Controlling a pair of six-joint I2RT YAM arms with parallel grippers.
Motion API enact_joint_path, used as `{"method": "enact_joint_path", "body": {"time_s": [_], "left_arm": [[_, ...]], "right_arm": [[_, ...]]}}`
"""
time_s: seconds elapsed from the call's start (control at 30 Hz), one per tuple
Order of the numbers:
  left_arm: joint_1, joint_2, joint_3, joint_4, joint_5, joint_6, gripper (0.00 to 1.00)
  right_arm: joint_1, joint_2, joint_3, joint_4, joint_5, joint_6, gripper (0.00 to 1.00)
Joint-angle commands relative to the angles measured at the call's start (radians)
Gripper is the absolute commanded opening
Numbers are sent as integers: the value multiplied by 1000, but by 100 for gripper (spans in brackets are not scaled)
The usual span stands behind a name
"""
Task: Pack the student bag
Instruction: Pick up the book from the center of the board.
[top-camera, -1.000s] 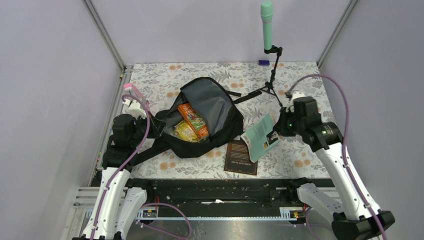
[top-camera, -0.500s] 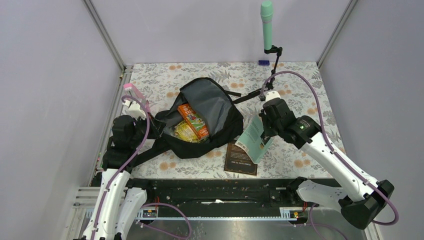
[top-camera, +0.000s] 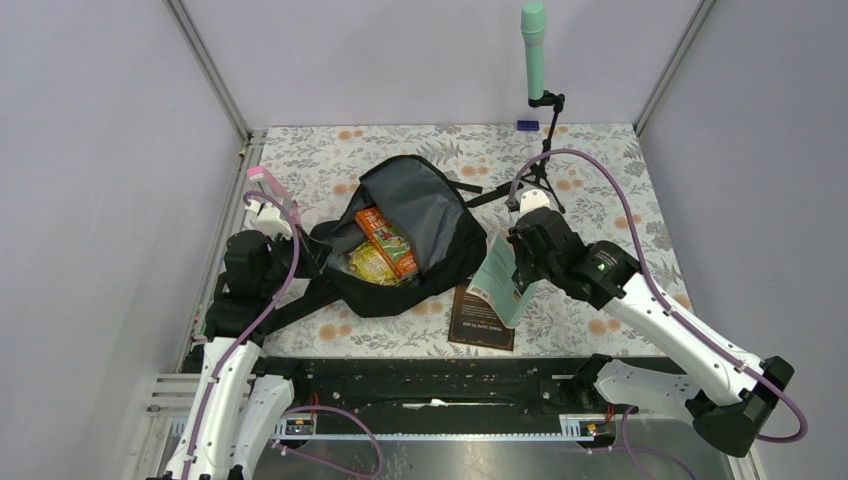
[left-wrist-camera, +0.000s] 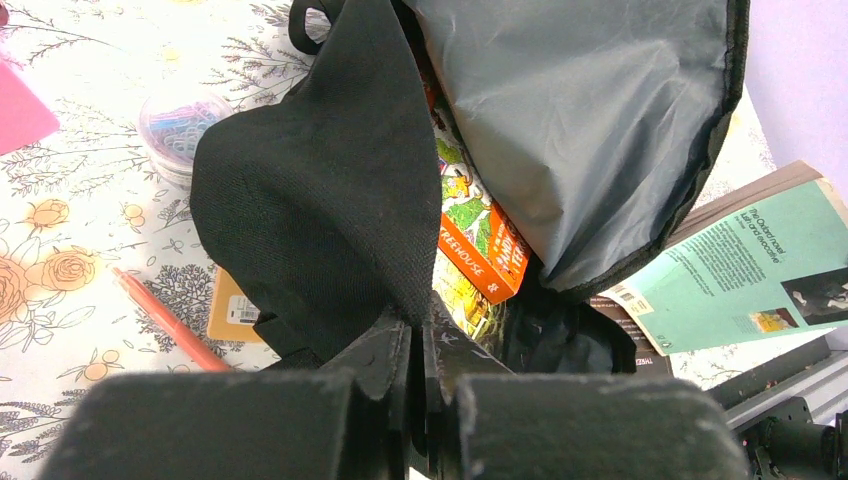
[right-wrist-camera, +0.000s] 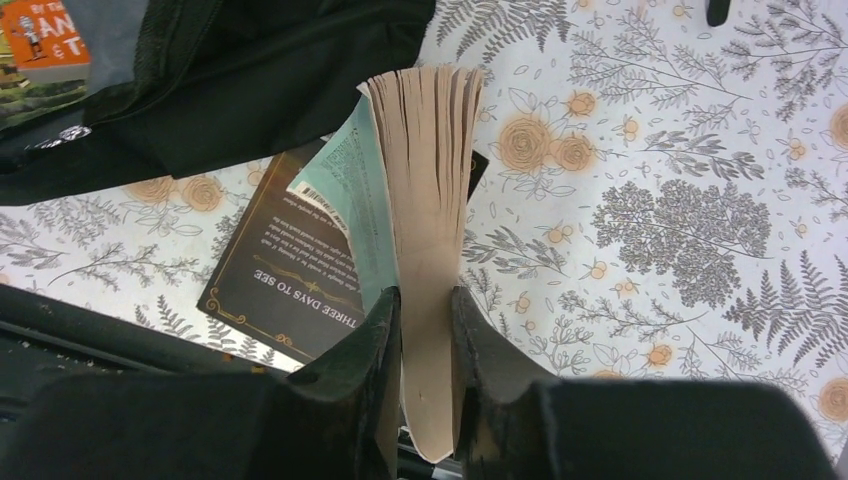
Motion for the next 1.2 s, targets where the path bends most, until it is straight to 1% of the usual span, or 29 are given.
{"method": "enact_joint_path", "body": {"time_s": [0.0, 0.23, 0.43, 0.6, 0.87, 0.97, 1.13, 1.17], "left_arm": [[-1, -14, 25, 173, 57, -19, 0], [-1, -16, 23, 173, 56, -19, 0], [-1, -19, 23, 173, 52, -19, 0], [-1, -24, 22, 173, 48, -17, 0], [-1, -27, 22, 173, 46, -16, 0], [-1, -28, 21, 173, 44, -15, 0], [-1, -27, 21, 173, 45, -14, 0], [-1, -27, 22, 172, 46, -14, 0]], "right_arm": [[40, -11, -50, -52, -138, 70, 23], [56, -43, -73, -61, -153, 86, 32], [56, -29, -80, -66, -159, 80, 38], [56, -7, -90, -63, -135, 77, 41], [56, 57, -96, -12, -109, 65, 45], [56, 78, -94, 18, -95, 59, 49], [56, 100, -81, 50, -63, 57, 50], [56, 104, -75, 51, -59, 55, 48]]}}
